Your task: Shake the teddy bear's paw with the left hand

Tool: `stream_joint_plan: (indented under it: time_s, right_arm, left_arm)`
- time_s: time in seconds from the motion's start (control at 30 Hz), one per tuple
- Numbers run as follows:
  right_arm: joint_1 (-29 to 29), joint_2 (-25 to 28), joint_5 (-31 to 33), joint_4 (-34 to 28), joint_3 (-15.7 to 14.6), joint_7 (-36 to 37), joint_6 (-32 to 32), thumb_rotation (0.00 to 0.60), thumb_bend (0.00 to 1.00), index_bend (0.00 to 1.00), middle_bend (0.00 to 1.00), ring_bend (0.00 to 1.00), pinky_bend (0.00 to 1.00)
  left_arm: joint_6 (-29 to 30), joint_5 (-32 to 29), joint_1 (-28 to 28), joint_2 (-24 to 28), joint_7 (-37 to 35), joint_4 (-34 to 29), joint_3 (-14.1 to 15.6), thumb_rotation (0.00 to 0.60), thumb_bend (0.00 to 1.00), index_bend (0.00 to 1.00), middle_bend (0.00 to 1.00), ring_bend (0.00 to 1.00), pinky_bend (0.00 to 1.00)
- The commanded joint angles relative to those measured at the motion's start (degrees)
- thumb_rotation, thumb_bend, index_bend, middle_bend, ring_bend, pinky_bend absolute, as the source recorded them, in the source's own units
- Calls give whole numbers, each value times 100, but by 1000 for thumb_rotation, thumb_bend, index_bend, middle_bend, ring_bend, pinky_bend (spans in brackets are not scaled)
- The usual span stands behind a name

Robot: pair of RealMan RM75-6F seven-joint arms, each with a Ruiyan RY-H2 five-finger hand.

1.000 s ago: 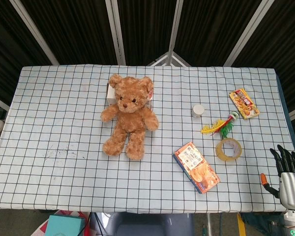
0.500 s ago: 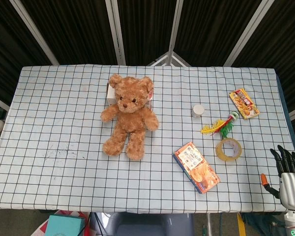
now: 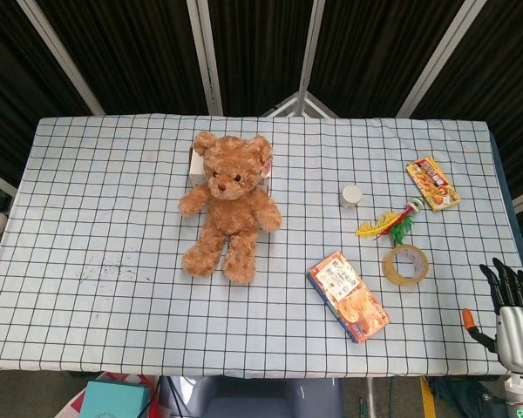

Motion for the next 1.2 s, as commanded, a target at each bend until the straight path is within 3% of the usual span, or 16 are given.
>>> stream_joint_plan:
  time_s: [0.03,0.2,0.37,0.63,0.73,0.93,1.2]
  right_arm:
    - [15,3,32,0,20,36,-31,600,367,129,73,89,0]
    - [57,12,112,-14,55,124,-139,600,367,129,73,89,0]
    - [73,21,126,-19,69,175,-163,600,367,129,73,89,0]
    - [61,51,146,-59,77,293,-157,600,368,129,73,89,0]
    - [66,55,155,-65,77,324,-178,600,368,129,74,89,0]
    - [95,53,226,-30,95,396,-271,600,367,129,73,89,0]
    - [77,92,287,-20,96,581,-319,600,367,129,73,89,0]
  left_arm:
    - [-1084,-176,-527,-198,-714,145,-118,600,175,56,37,0,18]
    - [-2735,-674,-1356,-382,-1755,133,-507,600,160,43,21,0,18]
    - [-3785,-1231,-1987,-734,-2568,433,-969,600,149,40,23,0,18]
    - [-4659,-2231,-2909,-1840,-2810,1463,-1215,600,142,40,42,0,18]
    - [-4909,-2484,-3206,-2251,-2770,1933,-1163,600,142,40,42,0,18]
    - [-5143,-2738,-3655,-3007,-2505,2668,-967,600,142,48,60,0,18]
    - [-5128,-2661,-3824,-3485,-2234,2890,-1115,600,142,51,72,0,18]
